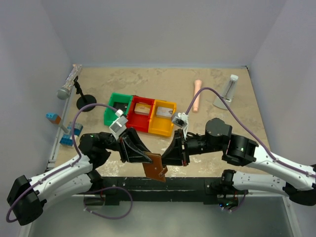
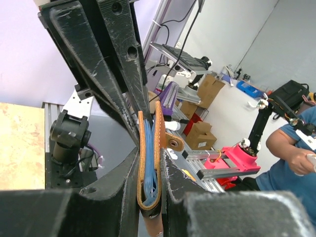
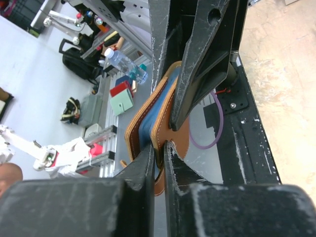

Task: Take the credit cards out of the card holder
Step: Open the card holder at the center of the board.

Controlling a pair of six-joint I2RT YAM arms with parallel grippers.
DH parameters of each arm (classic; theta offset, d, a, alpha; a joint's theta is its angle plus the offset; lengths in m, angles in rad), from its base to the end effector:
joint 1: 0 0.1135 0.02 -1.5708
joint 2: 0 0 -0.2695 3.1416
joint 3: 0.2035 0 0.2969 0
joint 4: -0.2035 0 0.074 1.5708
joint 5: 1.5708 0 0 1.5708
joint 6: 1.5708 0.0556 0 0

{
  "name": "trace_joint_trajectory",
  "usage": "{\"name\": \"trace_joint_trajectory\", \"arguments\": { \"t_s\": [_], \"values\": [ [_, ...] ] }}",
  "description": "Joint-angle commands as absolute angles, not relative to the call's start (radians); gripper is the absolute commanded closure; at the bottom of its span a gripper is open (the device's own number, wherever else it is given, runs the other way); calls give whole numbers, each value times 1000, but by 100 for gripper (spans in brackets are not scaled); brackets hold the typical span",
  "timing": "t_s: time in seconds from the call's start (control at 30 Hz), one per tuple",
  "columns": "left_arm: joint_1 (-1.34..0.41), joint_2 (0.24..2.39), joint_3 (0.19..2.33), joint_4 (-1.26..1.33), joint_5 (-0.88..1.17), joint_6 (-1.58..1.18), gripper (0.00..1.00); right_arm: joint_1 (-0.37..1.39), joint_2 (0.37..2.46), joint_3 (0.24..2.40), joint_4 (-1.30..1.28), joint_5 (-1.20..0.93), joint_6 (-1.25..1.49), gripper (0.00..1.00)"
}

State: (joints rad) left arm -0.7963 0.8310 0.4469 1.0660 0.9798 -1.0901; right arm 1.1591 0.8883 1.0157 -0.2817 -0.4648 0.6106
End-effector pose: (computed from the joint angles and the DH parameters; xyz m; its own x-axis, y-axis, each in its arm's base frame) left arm 0.1152 -0.1837 0.3254 -0.5491 -0.1452 -0.8231 0.7835 -0.4323 -0.4464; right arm 0.0784 0.2419 0.4001 -0.6217 -0.1430 -0.7701 -0.7811 0.0413 0.6230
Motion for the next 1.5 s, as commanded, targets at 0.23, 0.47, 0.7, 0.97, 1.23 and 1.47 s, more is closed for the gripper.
{"name": "trace_joint_trajectory", "arguments": {
  "t_s": [0.23, 0.47, 0.7, 0.97, 1.23, 1.47],
  "values": [
    [-799, 621, 514, 544, 648, -819, 67, 1154, 865, 1011, -368, -325, 551, 100],
    [-799, 480, 495, 229, 313, -765, 38, 1154, 842, 1046, -531, -135, 492, 100],
    [-799, 428, 445, 178, 238, -811, 0, 1154, 879, 1088, -644, 75, 482, 100],
    [-905, 564, 411, 265, 223, -864, 0, 1154, 916, 1117, -733, 256, 535, 100],
    [-1029, 690, 437, 293, 120, -842, 0, 1154, 954, 1140, -772, 330, 572, 100],
    [-1052, 729, 468, 245, 46, -830, 12, 1154, 950, 1137, -756, 311, 577, 100]
  ]
}}
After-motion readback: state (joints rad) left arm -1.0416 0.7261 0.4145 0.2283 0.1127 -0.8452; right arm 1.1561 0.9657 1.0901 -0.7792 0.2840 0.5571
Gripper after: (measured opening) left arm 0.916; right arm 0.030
